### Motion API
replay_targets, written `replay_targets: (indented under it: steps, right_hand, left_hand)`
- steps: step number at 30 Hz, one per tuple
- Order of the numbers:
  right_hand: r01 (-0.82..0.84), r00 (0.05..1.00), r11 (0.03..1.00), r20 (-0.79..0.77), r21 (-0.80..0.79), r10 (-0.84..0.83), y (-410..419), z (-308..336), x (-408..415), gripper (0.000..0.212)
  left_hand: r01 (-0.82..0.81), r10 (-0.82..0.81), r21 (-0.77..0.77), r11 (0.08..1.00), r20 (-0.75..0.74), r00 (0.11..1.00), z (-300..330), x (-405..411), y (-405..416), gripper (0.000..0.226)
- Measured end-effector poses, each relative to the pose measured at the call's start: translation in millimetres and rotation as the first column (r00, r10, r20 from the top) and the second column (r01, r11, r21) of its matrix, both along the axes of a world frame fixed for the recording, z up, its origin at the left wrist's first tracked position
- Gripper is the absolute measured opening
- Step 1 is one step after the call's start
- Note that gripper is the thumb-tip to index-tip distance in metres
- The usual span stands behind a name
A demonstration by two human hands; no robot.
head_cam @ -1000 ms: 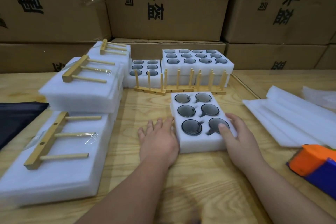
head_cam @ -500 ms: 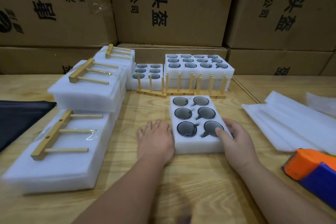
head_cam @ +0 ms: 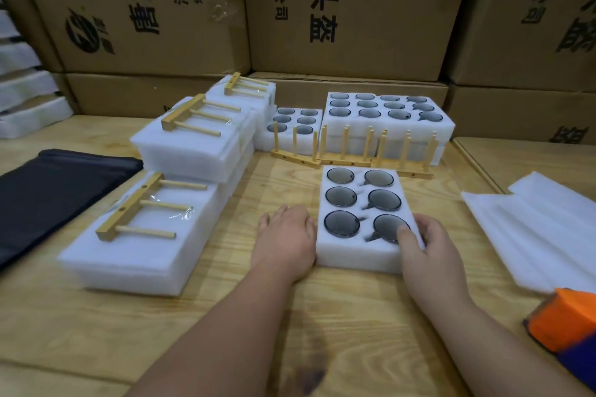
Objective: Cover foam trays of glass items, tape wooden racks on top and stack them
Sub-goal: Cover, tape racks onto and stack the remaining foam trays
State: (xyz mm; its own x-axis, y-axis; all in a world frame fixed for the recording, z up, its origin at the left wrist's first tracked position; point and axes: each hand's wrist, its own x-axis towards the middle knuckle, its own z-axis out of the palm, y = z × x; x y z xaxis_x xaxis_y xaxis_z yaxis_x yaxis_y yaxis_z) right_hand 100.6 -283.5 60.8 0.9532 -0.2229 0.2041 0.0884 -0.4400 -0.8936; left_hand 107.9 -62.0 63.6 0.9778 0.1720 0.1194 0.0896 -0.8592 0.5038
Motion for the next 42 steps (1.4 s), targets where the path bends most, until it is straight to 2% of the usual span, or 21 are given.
replay_targets:
  steps: [6,9,12,16,20,23,26,31,34,38,42]
  right_hand:
    - [-0.004,1.000,0.999,-0.022,-0.043,0.003,-0.7,3.7,-4.7,0.040]
    - [-0.009,0.999,1.000,-0.033,-0.009,0.008,-0.4,6.6,-7.3,0.040]
    - [-0.018,0.999,0.996,-0.041,0.086,0.021,-1.4,8.7,-9.7,0.036]
    - [-0.014,0.999,0.985,-0.033,0.170,0.020,-5.9,8.4,-13.6,0.034]
    - [-0.016,1.000,0.963,0.024,0.268,0.010,-10.7,6.4,-16.1,0.030]
    - [0.019,1.000,0.945,0.017,0.328,-0.026,-10.5,6.4,-14.0,0.024]
    - [0.020,1.000,0.949,0.006,0.315,-0.023,-8.0,11.6,-13.3,0.022]
    - [0.026,0.998,0.971,-0.054,0.237,-0.014,-9.7,17.5,-26.1,0.021]
    - [0.018,0.993,0.958,-0.113,0.286,0.015,-13.9,14.7,-40.1,0.021]
    - [0.001,0.988,0.977,-0.148,0.214,0.031,-20.8,9.9,-62.6,0.023]
    - [0.012,0.989,0.980,-0.146,0.197,0.018,-16.7,10.7,-84.3,0.021]
  left_hand:
    - [-0.005,0.004,0.016,1.000,0.022,1.000,5.1,-3.4,-3.1,0.019]
    - [0.014,-0.014,-0.002,1.000,0.038,0.999,5.6,-2.6,-1.5,0.018]
    - [0.028,-0.022,-0.118,0.993,0.054,0.998,5.7,-1.5,3.2,0.031]
    - [0.082,-0.069,-0.253,0.964,0.062,0.996,3.9,-1.7,7.8,0.060]
    - [0.135,-0.128,-0.343,0.930,0.044,0.991,0.6,1.8,14.1,0.069]
    - [0.156,-0.163,-0.391,0.907,0.017,0.987,4.0,0.7,16.5,0.063]
    - [0.182,-0.198,-0.394,0.901,-0.002,0.980,10.2,-2.4,14.8,0.053]
    - [0.163,-0.233,-0.534,0.830,-0.067,0.970,14.3,-16.6,17.6,0.058]
    - [0.215,-0.287,-0.552,0.805,-0.046,0.957,10.1,-30.4,22.3,0.054]
    - [0.266,-0.311,-0.495,0.827,-0.009,0.950,-4.0,-51.0,29.8,0.053]
    - [0.304,-0.320,-0.520,0.798,0.062,0.945,-11.7,-63.8,32.8,0.052]
